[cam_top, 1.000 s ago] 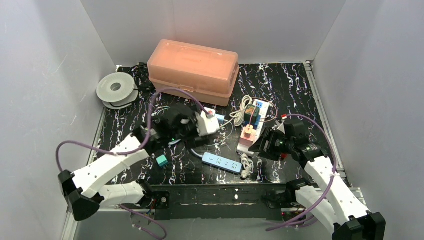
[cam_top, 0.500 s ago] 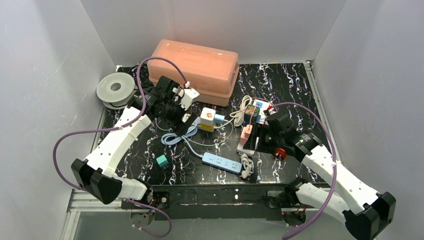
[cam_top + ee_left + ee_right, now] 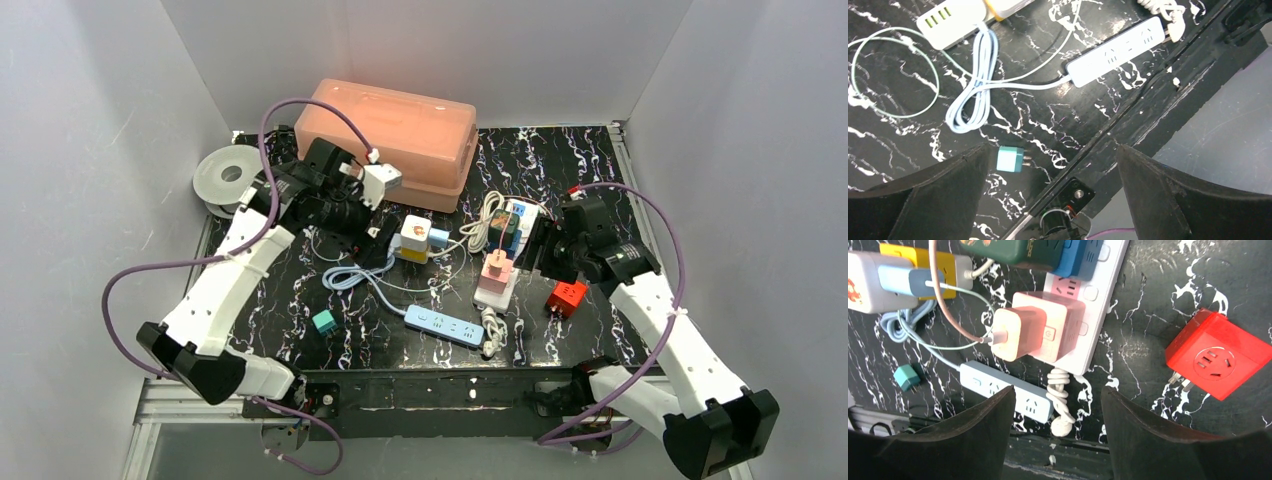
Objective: Pull the plug off the socket
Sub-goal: Remove the plug from the socket.
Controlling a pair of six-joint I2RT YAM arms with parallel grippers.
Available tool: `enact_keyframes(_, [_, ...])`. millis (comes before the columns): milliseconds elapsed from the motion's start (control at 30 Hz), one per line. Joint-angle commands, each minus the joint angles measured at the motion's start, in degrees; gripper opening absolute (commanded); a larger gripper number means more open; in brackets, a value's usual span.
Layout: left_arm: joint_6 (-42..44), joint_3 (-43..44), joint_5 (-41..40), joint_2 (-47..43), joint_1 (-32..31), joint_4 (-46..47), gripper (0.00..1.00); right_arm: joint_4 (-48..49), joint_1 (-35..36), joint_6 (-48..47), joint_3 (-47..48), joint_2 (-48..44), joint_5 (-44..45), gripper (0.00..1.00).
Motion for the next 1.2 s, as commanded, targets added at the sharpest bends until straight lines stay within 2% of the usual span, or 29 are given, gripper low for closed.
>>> enact_keyframes(0, [-3.3, -1.8, 0.9, 1.4, -6.9, -0.2, 0.98, 0.8, -2.2, 0.2, -1.5, -2.7, 2.9, 0.72])
enact_keyframes(100, [-4.2, -3.4, -2.3, 3.6, -13.8, 5.1, 0.98, 0.3, -6.3, 0.5, -1.5, -3.2, -1.0, 0.72])
enact_keyframes(233, [-8.7, -4.1, -5.5, 9.3, -19.6, 14.5, 0.98, 2.1, -9.4, -0.3, -0.6, -3.1, -1.6, 0.72])
enact_keyframes(300, [-10.8, -2.0, -9.9, 13.5, -22.0, 16.9, 0.98, -1.9, -12.8, -0.8, 0.2, -2.7, -3.4, 0.72])
enact_keyframes(467, [-17.8, 5.3, -19.7, 24.1, -25.2, 17.3, 0.98, -2.8, -24.4, -2.2, 0.8, -5.2, -11.3, 0.72])
enact_keyframes(567, [-18.3, 8.6, -24.0, 29.0, -26.2, 18.5, 0.98, -3.4, -25.2, -1.0, 0.6, -7.1, -10.3, 0.72])
enact_keyframes(733, [-18.2, 10.9, -25.3, 33.0, -27.6, 21.2, 0.98, -1.8, -26.8, 1.4, -2.5, -11.7, -9.7, 0.72])
enact_keyframes(1167, [-23.8, 12.3, -21.9, 38.6, -29.9, 25.6, 0.98, -1.7, -27.6, 2.0, -5.0, -15.0, -10.0, 0.72])
